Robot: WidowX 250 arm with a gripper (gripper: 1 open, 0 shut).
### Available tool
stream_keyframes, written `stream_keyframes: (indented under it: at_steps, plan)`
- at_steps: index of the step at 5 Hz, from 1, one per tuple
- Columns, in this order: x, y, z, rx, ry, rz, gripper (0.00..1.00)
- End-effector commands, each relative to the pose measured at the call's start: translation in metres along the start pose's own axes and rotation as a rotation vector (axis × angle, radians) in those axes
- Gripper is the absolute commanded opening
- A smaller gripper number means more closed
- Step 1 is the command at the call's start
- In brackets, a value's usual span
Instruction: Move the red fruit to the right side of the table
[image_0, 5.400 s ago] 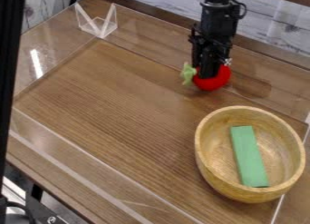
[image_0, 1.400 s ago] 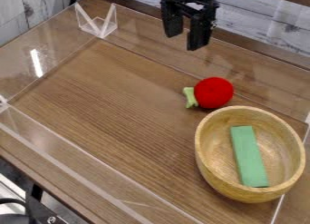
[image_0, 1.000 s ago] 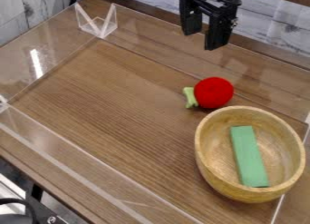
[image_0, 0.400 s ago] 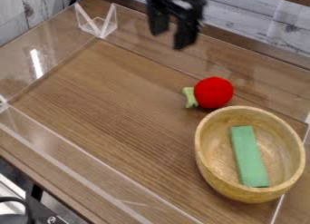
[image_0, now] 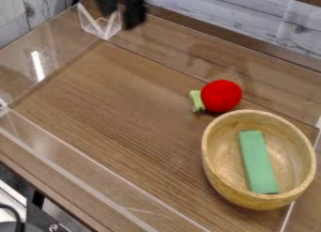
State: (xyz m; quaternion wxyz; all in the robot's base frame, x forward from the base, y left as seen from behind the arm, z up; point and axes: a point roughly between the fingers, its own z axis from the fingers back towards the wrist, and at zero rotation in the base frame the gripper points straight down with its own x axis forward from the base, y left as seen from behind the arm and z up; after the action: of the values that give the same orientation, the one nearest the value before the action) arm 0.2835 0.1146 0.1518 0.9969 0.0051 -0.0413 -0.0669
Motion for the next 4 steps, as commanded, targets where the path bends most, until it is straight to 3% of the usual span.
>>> stream_keyframes:
  at_steps: [1,2,4]
  plan:
    - [0.002,0.034,-0.001,0.023,-0.041,-0.024,0.0]
    - [0.006,0.036,-0.007,0.014,-0.047,-0.056,1.0]
    - [0.029,0.032,-0.02,0.02,-0.056,-0.095,1.0]
